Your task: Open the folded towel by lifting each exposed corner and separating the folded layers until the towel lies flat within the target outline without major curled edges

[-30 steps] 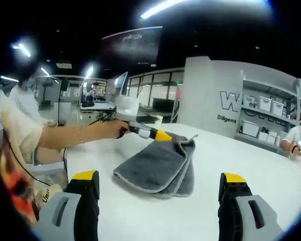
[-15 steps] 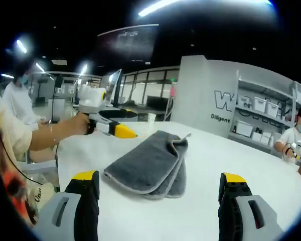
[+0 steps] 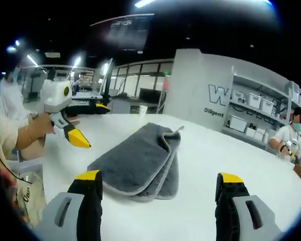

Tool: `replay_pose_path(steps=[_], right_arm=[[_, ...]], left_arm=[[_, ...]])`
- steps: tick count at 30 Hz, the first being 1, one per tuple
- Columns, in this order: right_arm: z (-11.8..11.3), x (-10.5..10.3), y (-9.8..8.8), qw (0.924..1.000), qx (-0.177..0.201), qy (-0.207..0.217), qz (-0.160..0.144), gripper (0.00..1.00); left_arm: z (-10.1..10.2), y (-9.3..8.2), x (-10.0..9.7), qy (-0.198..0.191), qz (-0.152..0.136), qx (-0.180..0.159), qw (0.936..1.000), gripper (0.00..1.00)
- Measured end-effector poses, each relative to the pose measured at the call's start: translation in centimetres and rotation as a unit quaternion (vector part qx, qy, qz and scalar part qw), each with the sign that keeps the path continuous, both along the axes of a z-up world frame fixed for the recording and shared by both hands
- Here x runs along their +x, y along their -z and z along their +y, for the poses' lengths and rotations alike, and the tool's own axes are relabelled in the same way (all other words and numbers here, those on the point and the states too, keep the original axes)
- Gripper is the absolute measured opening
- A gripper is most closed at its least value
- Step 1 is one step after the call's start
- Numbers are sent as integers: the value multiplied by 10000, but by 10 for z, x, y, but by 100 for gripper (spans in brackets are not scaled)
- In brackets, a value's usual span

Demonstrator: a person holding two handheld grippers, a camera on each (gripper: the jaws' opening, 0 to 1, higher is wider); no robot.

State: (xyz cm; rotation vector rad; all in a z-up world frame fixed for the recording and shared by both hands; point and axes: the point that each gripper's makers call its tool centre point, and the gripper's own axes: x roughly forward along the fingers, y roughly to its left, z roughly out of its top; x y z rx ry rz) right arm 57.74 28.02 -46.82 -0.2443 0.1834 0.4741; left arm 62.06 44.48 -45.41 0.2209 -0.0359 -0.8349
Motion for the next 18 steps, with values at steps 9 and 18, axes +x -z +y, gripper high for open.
replay_pose_path(steps=[9, 18], right_arm=[[-6, 24, -3, 9998, 155, 105, -38, 44], [-24, 58, 19, 9994, -94, 208, 266, 9]], left_arm=[[4, -2, -4, 4, 52, -88, 9999, 100], [5, -8, -9, 25, -58, -107, 9999, 100]])
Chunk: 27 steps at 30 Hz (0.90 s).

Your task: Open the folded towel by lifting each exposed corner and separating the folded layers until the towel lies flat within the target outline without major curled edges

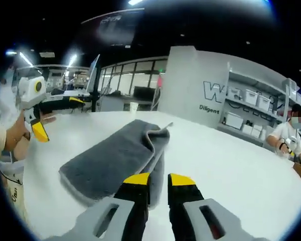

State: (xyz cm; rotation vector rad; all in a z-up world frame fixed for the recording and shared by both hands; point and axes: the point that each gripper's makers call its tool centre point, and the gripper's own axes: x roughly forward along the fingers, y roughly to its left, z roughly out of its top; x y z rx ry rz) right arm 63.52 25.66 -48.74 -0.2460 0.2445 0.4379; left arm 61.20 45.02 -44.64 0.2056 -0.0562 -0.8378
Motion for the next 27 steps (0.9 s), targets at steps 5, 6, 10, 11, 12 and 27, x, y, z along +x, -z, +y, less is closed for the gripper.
replay_pose_path(steps=[5, 6, 10, 11, 12, 27], right_arm=[[-3, 9, 16, 9997, 1, 0, 252, 12], [-2, 10, 22, 9994, -25, -26, 330, 13], [0, 12, 33, 9987, -31, -79, 511, 17], [1, 13, 37, 9983, -20, -95, 571, 18], [2, 13, 40, 9979, -10, -110, 631, 18], [12, 19, 63, 9928, 224, -180, 1165, 7]], left_arm=[[-2, 1, -1, 18, -11, 18, 10000, 100], [-3, 2, -1, 36, 11, 33, 10000, 100], [-5, 6, -1, 58, 48, 63, 10000, 100], [-5, 6, -2, 69, 66, 56, 9999, 100], [-6, 7, -2, 79, 85, 49, 9999, 100], [-1, 9, -2, 16, 95, 3, 10000, 100]])
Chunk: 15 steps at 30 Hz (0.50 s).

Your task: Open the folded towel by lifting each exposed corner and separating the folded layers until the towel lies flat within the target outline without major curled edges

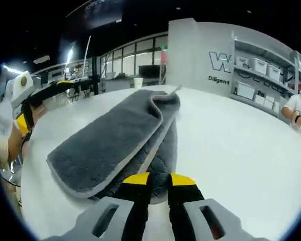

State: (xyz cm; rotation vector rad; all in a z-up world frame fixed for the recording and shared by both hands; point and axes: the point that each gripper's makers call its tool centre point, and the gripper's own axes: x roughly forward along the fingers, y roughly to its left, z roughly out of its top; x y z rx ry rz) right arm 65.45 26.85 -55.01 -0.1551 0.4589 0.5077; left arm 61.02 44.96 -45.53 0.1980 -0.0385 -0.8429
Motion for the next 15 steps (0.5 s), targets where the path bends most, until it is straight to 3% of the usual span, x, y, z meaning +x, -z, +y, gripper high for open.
replay_pose_path(steps=[9, 15], right_arm=[[1, 1, 2, 9995, 246, 108, 173, 2], [-1, 3, 2, 9984, 377, 305, 282, 0]], left_arm=[[4, -1, 3, -59, 4, -94, 9999, 100], [4, 6, 1, 30, 239, -161, 9996, 100]])
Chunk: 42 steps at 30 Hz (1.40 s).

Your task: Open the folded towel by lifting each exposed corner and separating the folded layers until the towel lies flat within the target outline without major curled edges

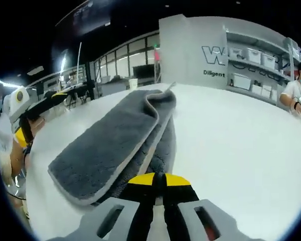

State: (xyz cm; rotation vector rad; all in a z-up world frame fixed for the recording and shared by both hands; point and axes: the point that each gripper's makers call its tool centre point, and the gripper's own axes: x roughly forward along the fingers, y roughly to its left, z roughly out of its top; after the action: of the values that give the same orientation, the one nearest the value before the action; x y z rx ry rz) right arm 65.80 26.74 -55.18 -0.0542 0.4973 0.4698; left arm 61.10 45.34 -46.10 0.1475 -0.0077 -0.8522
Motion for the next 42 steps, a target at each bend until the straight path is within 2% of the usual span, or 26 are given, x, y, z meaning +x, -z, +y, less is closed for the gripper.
replay_pose_path(steps=[5, 10, 17, 22, 29, 35, 42], right_arm=[[-1, -1, 0, 9999, -35, 125, -10, 0], [-2, -3, 1, 9994, -286, 189, -86, 0], [-11, -15, 0, 9994, -197, 273, -13, 0], [-8, -28, 0, 9994, -235, 253, -20, 0], [0, -50, -1, 9994, -308, 126, -22, 0], [13, -67, -2, 9994, -349, 0, -12, 0], [22, -76, -2, 9995, -299, -87, -31, 0]], left_arm=[[3, 1, 0, -2, 16, -16, 10000, 100], [8, -1, 1, -16, 54, -119, 9999, 100], [18, -2, 1, -65, 57, -158, 9998, 100], [24, 3, 4, -130, 119, -170, 9997, 100], [18, 10, -4, 36, 240, -141, 9996, 100], [12, 9, -17, 209, 362, -272, 9988, 100], [-4, 10, -35, 426, 394, -294, 9979, 100]])
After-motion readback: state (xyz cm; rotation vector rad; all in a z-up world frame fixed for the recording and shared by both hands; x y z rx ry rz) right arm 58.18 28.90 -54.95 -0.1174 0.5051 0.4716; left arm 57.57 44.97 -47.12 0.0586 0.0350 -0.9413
